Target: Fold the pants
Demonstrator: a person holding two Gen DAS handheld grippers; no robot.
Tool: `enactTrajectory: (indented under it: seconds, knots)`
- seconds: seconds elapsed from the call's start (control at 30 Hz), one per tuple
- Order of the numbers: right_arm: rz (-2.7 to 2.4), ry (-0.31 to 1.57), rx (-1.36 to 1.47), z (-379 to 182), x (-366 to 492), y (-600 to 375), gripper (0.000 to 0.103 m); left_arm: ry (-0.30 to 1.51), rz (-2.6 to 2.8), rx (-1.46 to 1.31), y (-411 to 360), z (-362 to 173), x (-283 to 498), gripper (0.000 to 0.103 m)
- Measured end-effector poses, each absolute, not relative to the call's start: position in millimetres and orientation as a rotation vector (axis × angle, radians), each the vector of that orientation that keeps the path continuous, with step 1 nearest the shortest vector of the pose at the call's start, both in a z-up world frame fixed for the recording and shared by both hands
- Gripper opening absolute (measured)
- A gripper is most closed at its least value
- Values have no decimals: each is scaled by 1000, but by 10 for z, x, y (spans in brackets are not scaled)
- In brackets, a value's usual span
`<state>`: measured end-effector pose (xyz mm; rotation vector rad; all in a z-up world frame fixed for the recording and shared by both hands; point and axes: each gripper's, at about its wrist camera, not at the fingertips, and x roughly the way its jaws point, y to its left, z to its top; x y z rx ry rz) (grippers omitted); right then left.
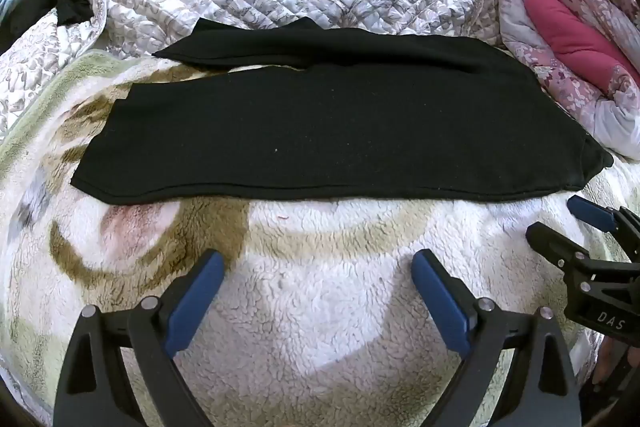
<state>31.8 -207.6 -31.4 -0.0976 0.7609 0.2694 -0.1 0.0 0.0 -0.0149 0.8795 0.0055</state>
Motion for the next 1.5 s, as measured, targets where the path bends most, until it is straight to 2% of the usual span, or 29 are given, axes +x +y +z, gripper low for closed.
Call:
enactTrajectory:
  seconds: [1.5]
  knots:
    - [264, 765, -111, -310, 316, -2058, 82, 874, 7, -8, -85, -1, -18, 96]
